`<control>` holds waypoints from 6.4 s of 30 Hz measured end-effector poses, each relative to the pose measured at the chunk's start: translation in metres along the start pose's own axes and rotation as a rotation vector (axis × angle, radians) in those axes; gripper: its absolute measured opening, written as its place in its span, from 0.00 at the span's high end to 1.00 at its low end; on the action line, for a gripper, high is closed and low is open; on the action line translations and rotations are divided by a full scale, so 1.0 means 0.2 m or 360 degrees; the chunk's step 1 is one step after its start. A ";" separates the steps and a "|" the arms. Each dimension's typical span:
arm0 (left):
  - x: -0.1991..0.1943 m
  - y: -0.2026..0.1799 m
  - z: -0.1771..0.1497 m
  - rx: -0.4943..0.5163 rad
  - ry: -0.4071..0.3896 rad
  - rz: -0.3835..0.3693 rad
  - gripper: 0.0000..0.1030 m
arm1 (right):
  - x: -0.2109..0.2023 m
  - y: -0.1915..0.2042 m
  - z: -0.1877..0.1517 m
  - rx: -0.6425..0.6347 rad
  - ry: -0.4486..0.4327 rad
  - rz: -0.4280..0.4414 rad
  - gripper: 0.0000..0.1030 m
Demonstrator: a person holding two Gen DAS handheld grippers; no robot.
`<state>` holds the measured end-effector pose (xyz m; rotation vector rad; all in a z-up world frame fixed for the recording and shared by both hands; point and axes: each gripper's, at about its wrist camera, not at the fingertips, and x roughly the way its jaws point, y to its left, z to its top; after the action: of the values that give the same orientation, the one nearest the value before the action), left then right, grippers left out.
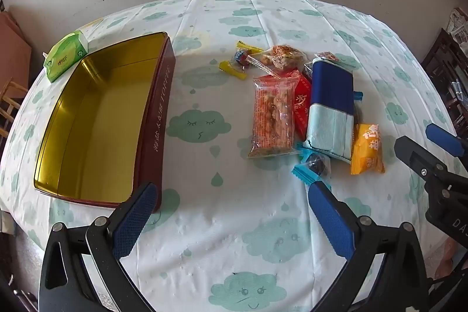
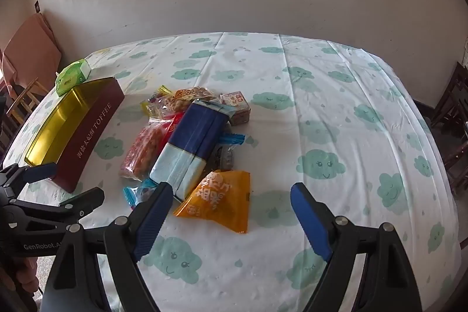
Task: Organize snacks
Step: 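Move both tools toward the snack pile beside the gold tin, then grasp the orange snack bag with the right tool while the left tool approaches the cracker bag, then grasp the clear orange-cracker bag with the left tool while the right tool holds the orange bag, then carry the cracker bag into the gold tin and open the left tool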
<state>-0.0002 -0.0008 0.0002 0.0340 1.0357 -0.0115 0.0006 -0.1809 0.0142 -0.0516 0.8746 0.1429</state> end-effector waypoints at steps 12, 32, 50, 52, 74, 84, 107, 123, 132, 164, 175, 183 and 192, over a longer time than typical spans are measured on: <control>-0.01 0.05 -0.06 -0.0070 0.0044 -0.0040 0.01 | 0.01 0.02 -0.03 0.0014 0.0021 0.0028 0.18; -0.03 -0.01 -0.08 0.0003 0.0050 -0.0025 0.01 | 0.03 0.04 -0.05 0.0022 0.0043 0.0061 0.18; -0.01 0.06 -0.05 -0.0074 0.0051 0.0022 0.01 | 0.03 0.06 -0.05 0.0023 0.0048 0.0074 0.18; -0.01 0.07 -0.06 -0.0073 0.0050 0.0026 0.01 | 0.04 0.06 -0.05 0.0020 0.0050 0.0075 0.18; 0.01 0.10 -0.05 -0.0082 0.0060 0.0052 0.02 | 0.05 0.08 -0.06 0.0017 0.0052 0.0074 0.18; 0.02 0.08 -0.03 -0.0064 0.0058 0.0037 0.02 | 0.16 0.05 -0.06 0.0058 0.0104 0.0055 0.27; 0.11 0.02 0.12 -0.0013 0.0059 -0.0030 0.02 | 0.33 -0.06 -0.03 0.0078 0.0101 0.0045 0.51; 0.29 -0.06 0.24 0.0055 0.0109 -0.0062 0.18 | 0.35 -0.18 -0.01 0.0123 0.0023 0.0023 0.59; 0.40 -0.07 0.26 0.0070 0.0172 -0.0151 0.38 | 0.35 -0.18 -0.01 0.0126 0.0024 0.0023 0.59; 0.10 0.11 0.29 0.0095 -0.0015 -0.0124 0.68 | 0.36 -0.15 0.00 0.0083 0.0063 -0.0048 0.59; 0.07 0.42 0.28 -0.0018 -0.0032 0.0037 0.68 | 0.37 -0.14 0.01 0.0076 0.0082 -0.0076 0.59; 0.13 0.71 0.22 -0.0139 0.0024 0.0187 0.68 | 0.38 -0.13 0.02 0.0076 0.0104 -0.0097 0.59; 0.21 0.91 0.14 -0.0210 0.0113 0.0290 0.68 | 0.38 -0.13 0.02 0.0081 0.0117 -0.0118 0.59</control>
<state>0.0507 0.1814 -0.0182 0.0089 1.0989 0.2250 0.0558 -0.1974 -0.0415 -0.0421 0.9481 0.0494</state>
